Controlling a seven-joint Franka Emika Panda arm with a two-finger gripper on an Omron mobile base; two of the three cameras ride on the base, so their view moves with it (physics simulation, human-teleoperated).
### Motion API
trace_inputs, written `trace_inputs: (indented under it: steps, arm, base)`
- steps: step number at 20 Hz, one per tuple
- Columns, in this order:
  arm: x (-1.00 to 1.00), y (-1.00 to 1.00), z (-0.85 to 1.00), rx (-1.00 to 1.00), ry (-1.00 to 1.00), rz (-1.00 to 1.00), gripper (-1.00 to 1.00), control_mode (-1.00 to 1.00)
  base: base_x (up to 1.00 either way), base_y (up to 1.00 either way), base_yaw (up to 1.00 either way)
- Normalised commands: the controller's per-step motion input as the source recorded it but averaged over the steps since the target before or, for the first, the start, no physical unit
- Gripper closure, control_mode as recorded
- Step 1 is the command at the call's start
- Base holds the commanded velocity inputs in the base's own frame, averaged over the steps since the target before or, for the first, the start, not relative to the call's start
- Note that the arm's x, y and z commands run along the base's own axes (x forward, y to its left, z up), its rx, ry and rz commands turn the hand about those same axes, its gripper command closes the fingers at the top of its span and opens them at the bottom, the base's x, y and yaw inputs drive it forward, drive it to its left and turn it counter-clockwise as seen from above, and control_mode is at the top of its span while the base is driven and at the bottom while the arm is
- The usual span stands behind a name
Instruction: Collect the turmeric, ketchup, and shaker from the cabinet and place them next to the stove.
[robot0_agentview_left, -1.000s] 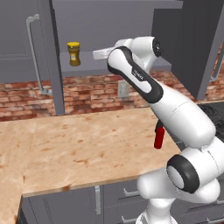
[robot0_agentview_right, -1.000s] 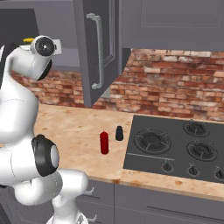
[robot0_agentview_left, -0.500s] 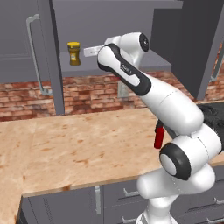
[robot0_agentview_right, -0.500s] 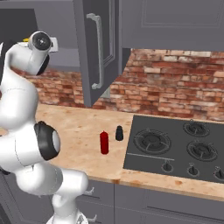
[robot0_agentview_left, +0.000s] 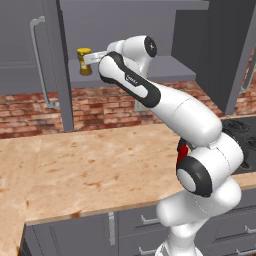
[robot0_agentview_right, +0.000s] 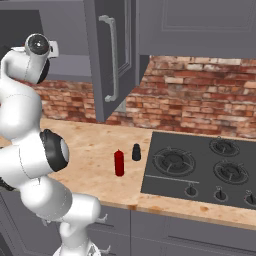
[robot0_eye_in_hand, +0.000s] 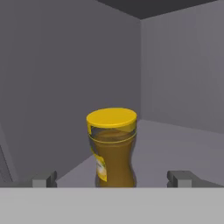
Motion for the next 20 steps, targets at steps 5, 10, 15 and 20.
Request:
trace_inputs:
  steps: [5, 10, 15, 20]
  arm:
    - [0.06, 0.07, 0.00, -0.03, 0.00, 0.00, -1.00, -1.00]
    - [0.04, 0.12, 0.00, -0.04, 0.00, 0.00, -1.00, -1.00]
    - [0.06, 0.03, 0.00, -0.04, 0.00, 0.00, -1.00, -1.00]
    - [0.12, 0.00, 0.00, 0.00, 0.00, 0.00, -1.00, -1.00]
  base:
    - [0.00, 0.00, 0.00]
    - [0.00, 0.00, 0.00]
    - [0.00, 0.00, 0.00]
    - [0.00, 0.00, 0.00]
